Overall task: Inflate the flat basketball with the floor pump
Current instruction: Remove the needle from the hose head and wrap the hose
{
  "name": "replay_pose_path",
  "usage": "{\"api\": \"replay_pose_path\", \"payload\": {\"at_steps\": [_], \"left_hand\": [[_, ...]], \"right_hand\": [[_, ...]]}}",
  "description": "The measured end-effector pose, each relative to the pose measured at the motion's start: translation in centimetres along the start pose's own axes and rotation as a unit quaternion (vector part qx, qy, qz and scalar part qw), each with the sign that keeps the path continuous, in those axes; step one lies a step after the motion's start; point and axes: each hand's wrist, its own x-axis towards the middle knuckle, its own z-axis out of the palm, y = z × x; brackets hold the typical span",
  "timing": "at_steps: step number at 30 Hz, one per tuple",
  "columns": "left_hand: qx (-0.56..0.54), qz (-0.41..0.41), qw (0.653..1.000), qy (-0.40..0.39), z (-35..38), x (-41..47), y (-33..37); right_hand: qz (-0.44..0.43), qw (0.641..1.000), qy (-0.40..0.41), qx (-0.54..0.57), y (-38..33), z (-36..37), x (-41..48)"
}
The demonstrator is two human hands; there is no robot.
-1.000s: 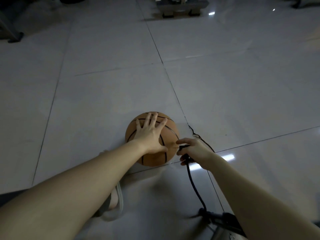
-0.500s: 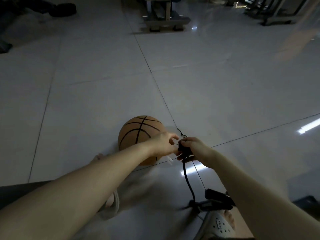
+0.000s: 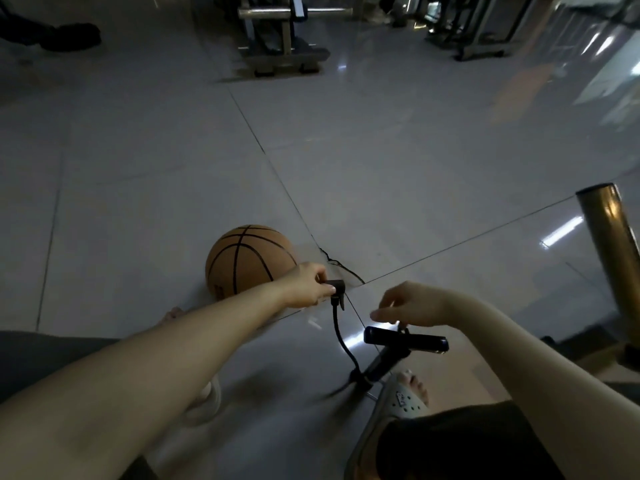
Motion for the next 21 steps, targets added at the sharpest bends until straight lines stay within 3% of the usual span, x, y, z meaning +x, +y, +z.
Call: {"api": "replay_pose_path", "payload": {"at_steps": [7,12,18,21], "left_hand": [[-0.033,-0.007,0.999,0.013,1.0,-1.7,-0.7],[-0.062,-0.007,0.998,0.026,1.8,-2.1,0.5],[0.009,0.05,0.996,0.071,2.0,-2.7,1.6],[-0.055,0.056,0.994,0.078,0.8,-3.0,2.9]], "right_hand": [[-0.009,0.998,-0.033,-0.057,0.7,1.3,-3.6],[-0.008,0.992,0.072,-0.104,1.3,4.0,-3.9],[-0.032,0.988,0.128,-0.074,0.3,4.9,-4.3],[-0.025,0.985,0.155,-0.078,-0.9,3.4,-4.7]]}}
